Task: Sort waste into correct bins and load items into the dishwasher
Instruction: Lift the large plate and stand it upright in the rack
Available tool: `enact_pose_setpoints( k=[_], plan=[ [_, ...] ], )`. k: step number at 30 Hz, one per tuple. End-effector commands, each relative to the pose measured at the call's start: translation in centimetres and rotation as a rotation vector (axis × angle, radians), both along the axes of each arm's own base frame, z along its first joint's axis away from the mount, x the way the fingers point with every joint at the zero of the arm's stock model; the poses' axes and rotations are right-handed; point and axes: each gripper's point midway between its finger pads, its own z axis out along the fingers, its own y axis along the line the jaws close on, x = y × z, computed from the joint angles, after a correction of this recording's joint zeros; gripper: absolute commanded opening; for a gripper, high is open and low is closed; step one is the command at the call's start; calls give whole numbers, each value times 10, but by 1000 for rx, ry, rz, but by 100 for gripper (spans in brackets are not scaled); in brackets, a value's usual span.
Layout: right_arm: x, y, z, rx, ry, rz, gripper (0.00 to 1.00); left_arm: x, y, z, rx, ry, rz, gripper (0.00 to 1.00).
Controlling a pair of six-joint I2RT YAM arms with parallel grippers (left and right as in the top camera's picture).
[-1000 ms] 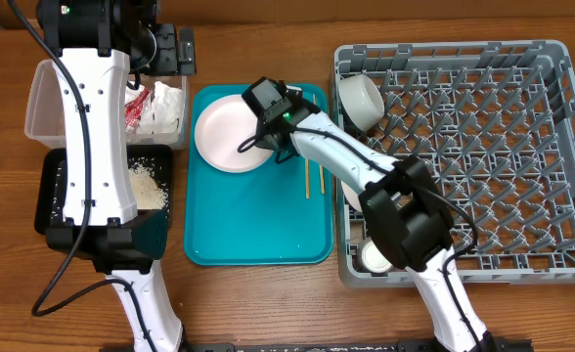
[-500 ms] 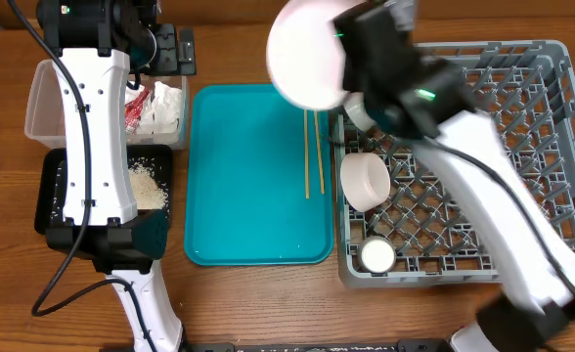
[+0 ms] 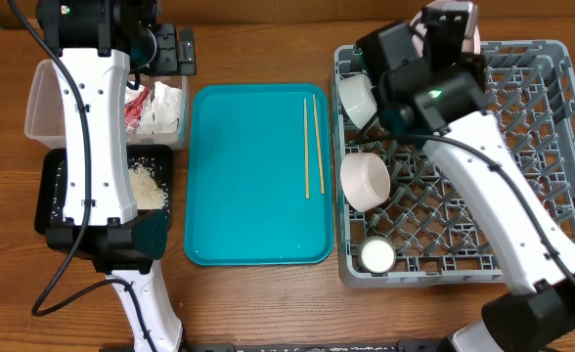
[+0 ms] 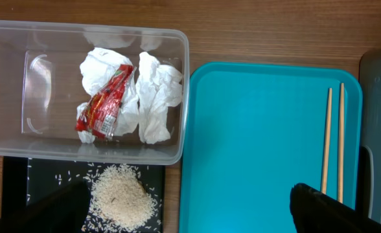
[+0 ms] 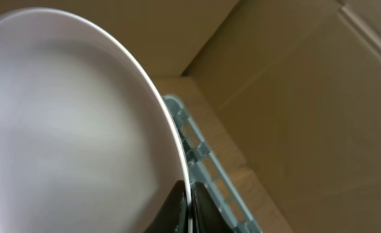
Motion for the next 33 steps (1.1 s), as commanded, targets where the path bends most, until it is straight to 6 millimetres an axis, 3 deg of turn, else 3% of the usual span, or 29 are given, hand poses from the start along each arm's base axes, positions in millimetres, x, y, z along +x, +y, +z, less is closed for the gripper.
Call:
enact_pose_setpoints(
  k=[1,9,16,18,21,23,25,28,30,33],
  plan=[
    [-4,-13,-11,-149,-38,-85,4,-1,4,12,1,-37,22,100],
    [-3,-12,-77,-146,-7,-74,4,-1,4,12,1,-37,22,100],
    [0,-9,-113,-33,65,-22,5,-1,4,12,1,-37,22,100],
    [3,-3,-122,22,89,8,13,-1,4,12,1,-37,22,100],
    [6,9,-139,120,133,64,44,-1,4,12,1,-37,22,100],
    [6,14,-143,150,145,81,55,-1,4,12,1,-37,22,100],
    [7,15,-143,161,144,85,63,-1,4,12,1,-37,22,100],
    [7,19,-132,191,140,99,69,-1,4,12,1,-37,22,100],
    [8,25,-116,241,129,127,68,-1,4,12,1,-37,22,100],
    [8,34,-76,329,74,178,68,-1,4,12,1,-37,22,100]
  ],
)
